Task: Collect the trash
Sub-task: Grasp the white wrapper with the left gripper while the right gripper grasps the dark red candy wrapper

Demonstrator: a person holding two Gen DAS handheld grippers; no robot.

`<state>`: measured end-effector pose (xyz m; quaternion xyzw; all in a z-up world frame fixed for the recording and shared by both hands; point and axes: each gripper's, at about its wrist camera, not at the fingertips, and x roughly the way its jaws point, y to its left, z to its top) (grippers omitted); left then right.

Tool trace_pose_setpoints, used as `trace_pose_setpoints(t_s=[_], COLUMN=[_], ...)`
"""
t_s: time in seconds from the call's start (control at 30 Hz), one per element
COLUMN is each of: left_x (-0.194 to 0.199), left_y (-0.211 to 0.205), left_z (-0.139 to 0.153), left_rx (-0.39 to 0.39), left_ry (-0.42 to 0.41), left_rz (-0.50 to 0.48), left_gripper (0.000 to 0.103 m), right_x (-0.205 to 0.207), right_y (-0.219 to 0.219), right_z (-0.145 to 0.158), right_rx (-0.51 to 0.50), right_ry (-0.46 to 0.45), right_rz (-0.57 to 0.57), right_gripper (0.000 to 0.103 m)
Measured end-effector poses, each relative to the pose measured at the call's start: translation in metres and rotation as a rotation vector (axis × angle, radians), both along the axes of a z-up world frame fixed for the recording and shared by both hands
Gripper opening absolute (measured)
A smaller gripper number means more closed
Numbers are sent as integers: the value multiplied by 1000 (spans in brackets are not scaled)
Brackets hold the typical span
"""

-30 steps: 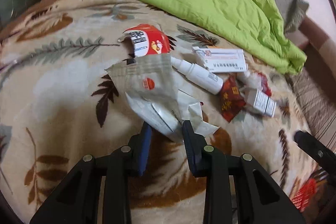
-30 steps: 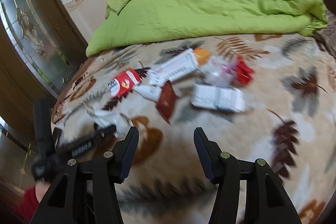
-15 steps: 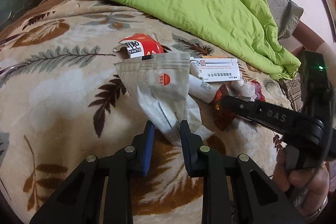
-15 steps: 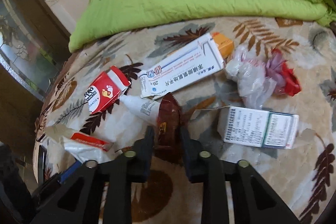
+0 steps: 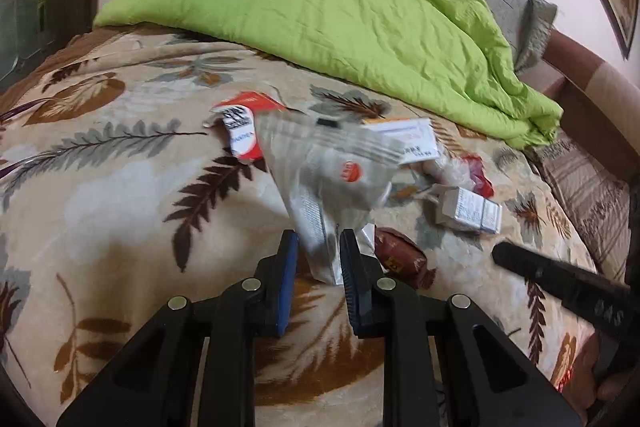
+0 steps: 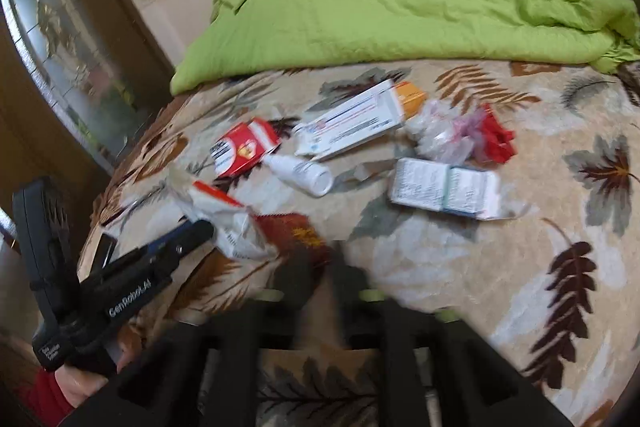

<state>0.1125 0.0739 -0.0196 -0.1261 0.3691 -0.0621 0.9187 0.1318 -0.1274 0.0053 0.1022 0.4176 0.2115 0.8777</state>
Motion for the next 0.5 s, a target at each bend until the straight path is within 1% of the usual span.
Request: trace_pose_setpoints(t_s=[0.03,0.13,0.23,0.3,0.33,0.4,0.43,0.47,0.5], left_x=[-1,-6,-8,-8,-7,-5,-3,-2,-1], left_y=[3,12,17,21,22,24,26,27,29], left_z=[2,8,12,13,12,11,9,7,5], left_rx=[2,5,15,5,2,-4,-24,-35,-45], left_ry=[-6,-29,-40,-37,-32,-19,-3,9,23], left_rz=[19,65,101,108,110,112,107,106,111], left_gripper=[21,21,21,21,21,21,21,21,21], right_x=[2,8,23,35,38,41,41,39,36], right_y=[6,24,41,47,48,52,53,57,58], right_z=[-1,-3,-12,-22,-27,-37,-41,-47,-49], right_rx=[-9,-38,-74,-86,-82,-81,-84,-92,-102], right_ry=[-6,-22,-3,25,39,69,81,100,94], right_rz=[13,68,106,117,126,137,144,163,167], right_gripper=[62,62,62,62,61,56,44,41,40])
